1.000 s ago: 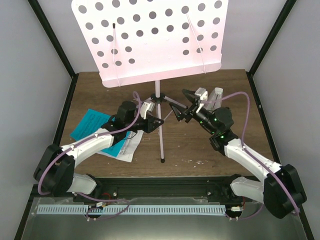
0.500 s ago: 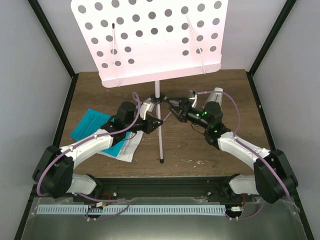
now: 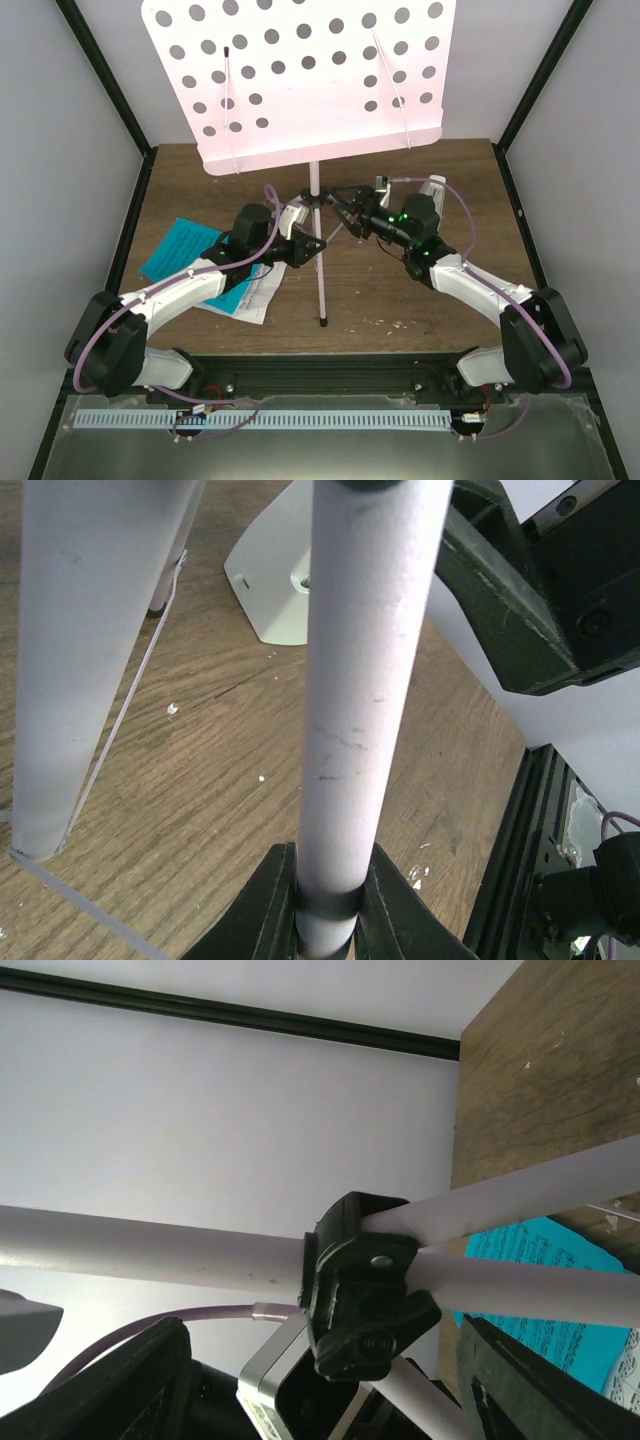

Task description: Pack up the instrument practice props

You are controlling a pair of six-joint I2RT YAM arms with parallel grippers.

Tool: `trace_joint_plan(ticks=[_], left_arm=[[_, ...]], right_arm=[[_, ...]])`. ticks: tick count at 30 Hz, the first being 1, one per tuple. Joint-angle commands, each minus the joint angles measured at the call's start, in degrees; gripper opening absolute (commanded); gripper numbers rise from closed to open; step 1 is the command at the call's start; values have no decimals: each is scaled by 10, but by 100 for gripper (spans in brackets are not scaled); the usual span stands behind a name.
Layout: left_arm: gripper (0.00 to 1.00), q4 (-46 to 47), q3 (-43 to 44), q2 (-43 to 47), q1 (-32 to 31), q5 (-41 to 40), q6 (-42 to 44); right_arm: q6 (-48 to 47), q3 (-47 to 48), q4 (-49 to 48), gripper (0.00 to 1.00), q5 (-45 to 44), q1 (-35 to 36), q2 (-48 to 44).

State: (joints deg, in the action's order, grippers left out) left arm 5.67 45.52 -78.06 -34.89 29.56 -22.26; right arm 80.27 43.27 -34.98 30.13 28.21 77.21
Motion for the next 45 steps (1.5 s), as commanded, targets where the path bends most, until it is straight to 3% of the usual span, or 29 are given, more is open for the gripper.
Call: trace_joint_plan(ticks=[1, 7, 17, 28, 35, 37, 42, 45], left_arm=[[3, -15, -8, 9, 4, -6, -45], [3, -11, -8, 8, 5, -8, -46], [2, -12, -5, 5, 5, -8, -46], [2, -14, -3, 5, 5, -10, -45], [2, -15, -3, 5, 5, -10, -45], [2, -15, -3, 5, 5, -9, -45], [2, -16, -5, 6, 5, -11, -45], [2, -16, -5, 6, 5, -11, -45]], right_arm=[[9, 26, 2, 72, -7, -1, 8], [15, 17, -3, 66, -15, 2, 14], [17, 21, -20, 41, -5, 6, 27], [16, 23, -32, 31, 5, 7, 36], [18, 18, -33, 9, 2, 7, 38], [18, 17, -33, 10, 1, 7, 38], [17, 12, -47, 25, 8, 8, 42], [13, 14, -52, 27, 15, 8, 46]])
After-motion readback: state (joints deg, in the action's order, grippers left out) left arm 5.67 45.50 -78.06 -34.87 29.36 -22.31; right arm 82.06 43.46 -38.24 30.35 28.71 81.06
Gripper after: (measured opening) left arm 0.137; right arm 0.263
